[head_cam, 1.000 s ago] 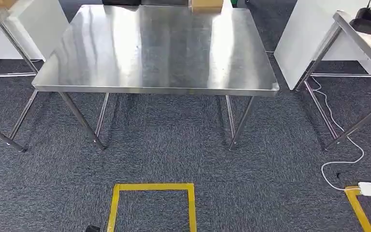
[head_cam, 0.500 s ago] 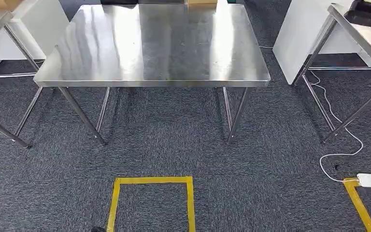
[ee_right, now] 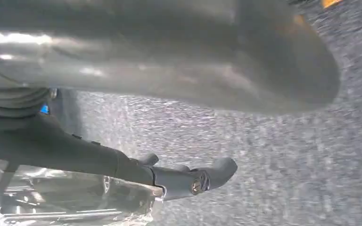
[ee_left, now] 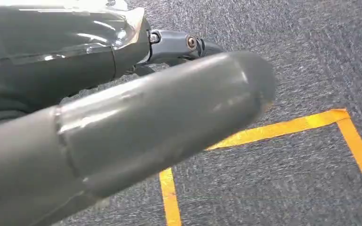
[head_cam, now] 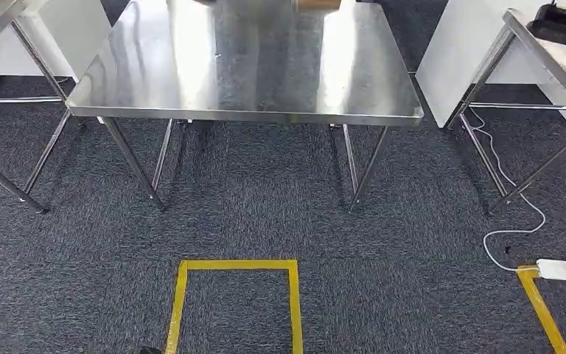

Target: Take the parts from the cabinet and place them on the table.

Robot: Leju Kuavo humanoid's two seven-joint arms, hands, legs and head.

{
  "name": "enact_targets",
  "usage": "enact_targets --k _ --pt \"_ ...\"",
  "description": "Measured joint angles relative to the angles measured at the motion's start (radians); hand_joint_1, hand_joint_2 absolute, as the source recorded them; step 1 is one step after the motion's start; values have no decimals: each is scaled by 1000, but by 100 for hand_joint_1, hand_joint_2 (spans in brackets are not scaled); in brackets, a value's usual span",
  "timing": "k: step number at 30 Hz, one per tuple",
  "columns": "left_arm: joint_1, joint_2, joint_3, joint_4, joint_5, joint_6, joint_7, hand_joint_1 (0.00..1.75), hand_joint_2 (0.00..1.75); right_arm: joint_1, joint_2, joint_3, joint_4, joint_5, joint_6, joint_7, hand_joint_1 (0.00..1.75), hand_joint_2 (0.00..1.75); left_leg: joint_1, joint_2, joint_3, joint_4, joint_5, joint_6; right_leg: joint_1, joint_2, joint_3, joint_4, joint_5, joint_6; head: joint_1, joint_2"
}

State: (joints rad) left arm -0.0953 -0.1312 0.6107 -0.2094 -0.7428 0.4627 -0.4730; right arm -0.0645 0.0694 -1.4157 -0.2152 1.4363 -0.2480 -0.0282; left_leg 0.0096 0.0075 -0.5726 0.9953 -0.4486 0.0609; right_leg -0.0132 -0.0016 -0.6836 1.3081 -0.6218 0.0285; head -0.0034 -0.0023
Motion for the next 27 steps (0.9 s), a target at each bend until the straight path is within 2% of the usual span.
enact_targets --k 1,2,3,4,5,6,9,10,11,12,14,15,16,17,18,19,20,21,22,24,25,26,27 --pt "0 0 0 0 -2 0 2 0 0 3 -2 0 2 0 2 1 0 0 -2 0 -7 0 7 -1 1 0 12 0 0 7 -1 0" --pt "0 0 0 0 -3 0 3 0 0 7 -9 0 2 0 3 2 0 0 -5 0 -13 0 13 -1 1 0 52 -52 16 13 -1 0" --pt "0 1 0 0 -4 0 5 0 0 9 -12 0 4 2 5 5 0 0 -7 -1 -19 0 19 -2 3 0 114 -146 44 17 0 0" --pt "0 2 0 0 -4 1 5 0 0 10 -18 0 5 3 4 7 0 0 -8 -1 -22 0 23 -4 3 0 178 -248 69 17 -2 0" --pt "0 3 0 0 -3 1 5 0 0 8 -22 0 6 4 0 7 0 0 -8 1 -23 1 29 -8 7 -1 235 -333 83 8 0 0" --pt "0 5 1 0 1 2 4 0 0 6 -24 0 8 8 -5 7 0 0 -16 2 -26 4 32 -14 20 -1 237 -360 86 1 -1 0" --pt "1 10 2 0 20 1 -8 0 0 8 -20 0 11 16 -25 7 0 0 -11 5 -28 0 50 -32 24 0 226 -355 99 -16 -2 0" --pt "3 15 5 0 28 1 -13 0 0 7 -13 0 14 16 -27 6 0 0 -9 2 -34 5 49 -39 1 -1 224 -364 115 -26 2 0" --pt "5 17 6 0 32 1 -17 0 0 4 -9 1 14 18 -27 3 0 0 -6 -3 -46 24 20 -46 -1 -5 222 -364 122 -29 0 0" --pt "8 17 8 0 36 1 -20 0 0 3 -8 1 14 19 -27 -2 0 0 -5 -6 -64 73 -31 -51 -2 -5 209 -363 129 -41 -2 0" --pt "11 16 15 1 41 1 -22 0 0 3 -3 2 14 19 -20 -8 0 0 0 -9 -122 239 -129 -64 -1 -8 193 -359 141 -42 -3 0" --pt "12 16 15 1 41 0 -22 0 0 3 -2 2 14 18 -16 -12 0 0 3 -9 -141 304 -154 -70 -1 -9 187 -355 146 -38 -4 0" --pt "12 16 15 1 41 0 -21 0 0 3 -1 2 14 16 -10 -15 0 0 6 -9 -136 315 -154 -74 -3 -9 179 -350 150 -36 -3 0" --pt "12 16 15 1 41 -1 -21 0 0 3 -1 2 14 14 -6 -18 0 0 12 -9 -110 285 -136 -77 -5 -9 169 -344 153 -31 -4 0" --pt "11 16 16 1 41 -1 -20 0 0 3 0 2 14 12 -5 -21 0 0 16 -8 -62 220 -104 -81 -8 -8 161 -335 154 -28 -3 0" --pt "11 16 16 1 39 -2 -19 0 0 3 0 2 14 10 -4 -25 0 0 22 -8 -2 126 -68 -85 -13 -8 151 -323 154 -27 -3 0" --pt "8 15 15 1 37 -4 -18 0 0 1 -1 2 14 8 -4 -27 0 0 28 -11 45 41 -64 -92 -8 -9 141 -307 153 -25 -4 0" --pt "4 12 15 1 32 -8 -14 0 0 0 -4 2 13 7 -5 -28 0 0 18 -20 43 35 -72 -82 -1 -8 127 -296 153 -13 -10 0" --pt "4 11 15 1 30 -10 -13 0 0 -2 -3 2 13 5 -6 -30 0 0 19 -20 36 39 -65 -65 1 -6 123 -296 157 -8 -2 0" --pt "2 11 15 1 27 -11 -10 0 0 -3 -3 2 13 3 -7 -32 0 0 8 -18 28 39 -56 -48 3 -5 117 -306 172 13 -2 0" --pt "0 11 16 1 26 -11 -9 0 0 1 -3 2 13 2 -7 -34 0 0 7 -16 20 33 -45 -34 4 -5 111 -305 177 22 -3 0" --pt "-5 10 16 1 26 -13 -8 0 0 0 -5 2 13 1 -8 -34 0 0 9 -11 13 30 -34 -18 -5 -4 96 -287 160 22 -5 0" --pt "-7 11 16 0 25 -13 -7 0 0 0 -3 2 13 0 -8 -35 0 0 9 -11 3 30 -27 -7 -3 -4 75 -241 120 15 3 0"
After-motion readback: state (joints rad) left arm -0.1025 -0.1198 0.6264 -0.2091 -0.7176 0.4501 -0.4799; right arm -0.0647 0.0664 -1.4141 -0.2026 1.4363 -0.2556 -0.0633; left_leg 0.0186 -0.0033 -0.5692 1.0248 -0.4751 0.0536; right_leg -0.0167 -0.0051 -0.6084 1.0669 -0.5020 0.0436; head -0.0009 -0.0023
